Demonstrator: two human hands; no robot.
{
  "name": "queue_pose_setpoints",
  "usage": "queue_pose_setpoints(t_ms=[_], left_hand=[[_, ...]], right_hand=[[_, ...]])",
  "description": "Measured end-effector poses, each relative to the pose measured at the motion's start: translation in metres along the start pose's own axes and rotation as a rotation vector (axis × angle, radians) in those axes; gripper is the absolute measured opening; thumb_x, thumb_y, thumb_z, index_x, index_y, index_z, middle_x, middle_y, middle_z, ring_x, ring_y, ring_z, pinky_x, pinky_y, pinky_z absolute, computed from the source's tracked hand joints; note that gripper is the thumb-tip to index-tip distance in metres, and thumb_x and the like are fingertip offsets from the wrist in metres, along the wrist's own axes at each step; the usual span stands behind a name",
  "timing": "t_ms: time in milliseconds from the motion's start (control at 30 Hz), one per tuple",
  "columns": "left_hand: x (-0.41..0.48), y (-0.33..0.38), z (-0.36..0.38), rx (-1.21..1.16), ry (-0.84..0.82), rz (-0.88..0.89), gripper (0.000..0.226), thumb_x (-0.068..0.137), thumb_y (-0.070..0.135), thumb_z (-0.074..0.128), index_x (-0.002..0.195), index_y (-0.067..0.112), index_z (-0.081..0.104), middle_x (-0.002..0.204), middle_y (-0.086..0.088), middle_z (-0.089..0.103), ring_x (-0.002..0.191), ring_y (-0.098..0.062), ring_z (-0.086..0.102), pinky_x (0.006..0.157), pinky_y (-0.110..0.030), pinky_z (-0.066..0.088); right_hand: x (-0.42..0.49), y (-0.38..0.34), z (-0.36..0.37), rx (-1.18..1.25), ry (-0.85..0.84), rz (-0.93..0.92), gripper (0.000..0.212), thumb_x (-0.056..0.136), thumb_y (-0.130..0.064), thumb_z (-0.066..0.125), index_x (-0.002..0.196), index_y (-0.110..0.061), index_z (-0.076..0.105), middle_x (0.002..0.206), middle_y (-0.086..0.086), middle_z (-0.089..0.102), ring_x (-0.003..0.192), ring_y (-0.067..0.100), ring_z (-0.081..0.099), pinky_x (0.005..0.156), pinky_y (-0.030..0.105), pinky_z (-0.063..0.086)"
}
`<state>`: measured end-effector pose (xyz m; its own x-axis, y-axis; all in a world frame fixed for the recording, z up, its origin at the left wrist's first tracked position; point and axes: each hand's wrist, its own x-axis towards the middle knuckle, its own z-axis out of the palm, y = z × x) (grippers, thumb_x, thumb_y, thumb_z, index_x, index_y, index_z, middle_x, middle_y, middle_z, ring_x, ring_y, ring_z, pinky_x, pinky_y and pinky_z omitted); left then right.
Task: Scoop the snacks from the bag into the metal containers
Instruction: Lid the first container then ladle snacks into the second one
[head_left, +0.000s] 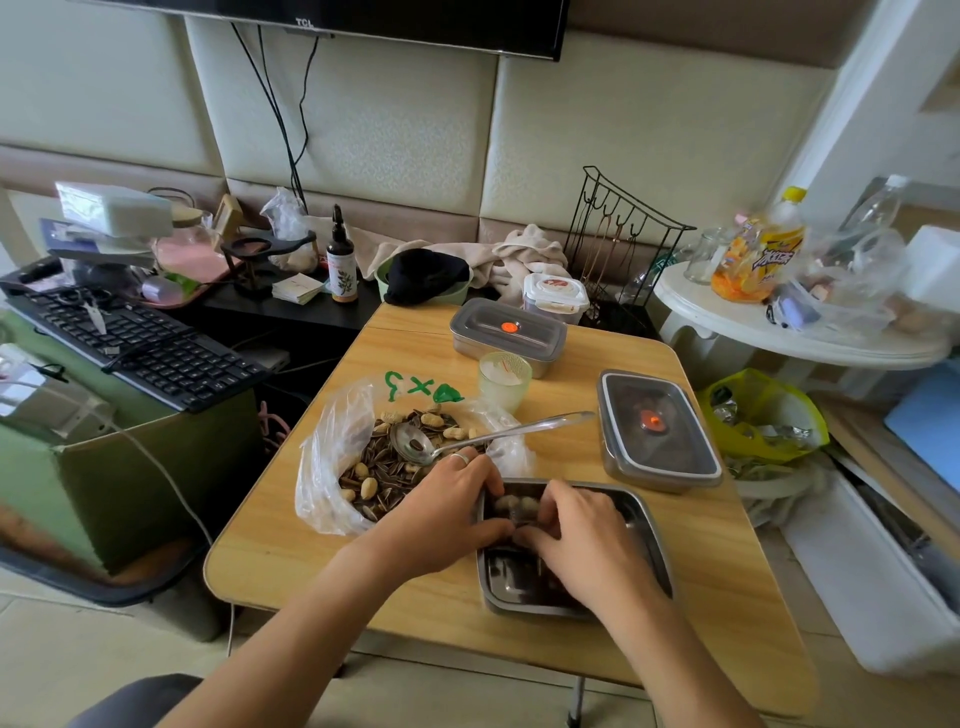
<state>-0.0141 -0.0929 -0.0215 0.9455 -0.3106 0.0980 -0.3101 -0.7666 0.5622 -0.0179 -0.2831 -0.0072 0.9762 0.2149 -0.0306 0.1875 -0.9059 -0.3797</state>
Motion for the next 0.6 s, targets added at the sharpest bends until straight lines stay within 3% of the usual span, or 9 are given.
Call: queue_pose_setpoints(t_ms=[67, 167, 300, 467, 600], left_hand=[[0.001, -0.001, 0.001, 0.001, -0.002, 0.010, 0.035, 0.092, 0.043, 0.072, 0.116, 0.024, 0.054, 0.116, 0.008, 0.045, 0.096, -0.010, 0.039, 0.078, -0.012, 0.036], [0.001, -0.002, 0.002, 0.005, -0.004, 0.013, 0.033, 0.093, 0.041, 0.070, 0.116, 0.024, 0.054, 0.116, 0.008, 0.044, 0.097, -0.009, 0.041, 0.081, -0.017, 0.040], [0.002, -0.005, 0.003, 0.010, 0.002, 0.014, 0.030, 0.093, 0.041, 0.069, 0.116, 0.027, 0.053, 0.114, 0.010, 0.044, 0.096, -0.009, 0.041, 0.080, -0.017, 0.038], [0.001, -0.003, 0.003, 0.011, 0.019, 0.030, 0.029, 0.094, 0.039, 0.069, 0.116, 0.025, 0.056, 0.115, 0.010, 0.045, 0.090, -0.004, 0.042, 0.077, -0.013, 0.038], [0.000, -0.004, 0.003, 0.006, 0.030, 0.042, 0.025, 0.094, 0.037, 0.068, 0.114, 0.025, 0.058, 0.116, 0.011, 0.044, 0.091, -0.004, 0.042, 0.078, -0.010, 0.036]], right_hand=[[0.000, 0.000, 0.003, 0.104, -0.040, -0.032, 0.027, 0.095, -0.041, 0.073, 0.098, -0.025, 0.052, 0.100, -0.008, 0.063, 0.088, 0.011, 0.060, 0.066, 0.018, 0.047], [0.000, -0.004, 0.008, 0.125, -0.059, -0.088, 0.026, 0.099, -0.038, 0.068, 0.100, -0.029, 0.045, 0.101, -0.012, 0.056, 0.088, 0.008, 0.052, 0.059, 0.012, 0.040], [0.002, -0.004, 0.009, 0.115, -0.041, -0.102, 0.025, 0.099, -0.039, 0.068, 0.100, -0.029, 0.044, 0.103, -0.012, 0.055, 0.090, 0.008, 0.053, 0.064, 0.015, 0.040], [0.003, 0.002, 0.003, 0.123, -0.120, -0.094, 0.028, 0.094, -0.045, 0.071, 0.098, -0.027, 0.049, 0.103, -0.011, 0.059, 0.093, 0.012, 0.058, 0.071, 0.028, 0.046], [0.005, 0.008, -0.008, 0.117, -0.135, -0.092, 0.027, 0.092, -0.052, 0.071, 0.101, -0.030, 0.060, 0.100, -0.013, 0.064, 0.091, 0.005, 0.060, 0.067, 0.023, 0.045]])
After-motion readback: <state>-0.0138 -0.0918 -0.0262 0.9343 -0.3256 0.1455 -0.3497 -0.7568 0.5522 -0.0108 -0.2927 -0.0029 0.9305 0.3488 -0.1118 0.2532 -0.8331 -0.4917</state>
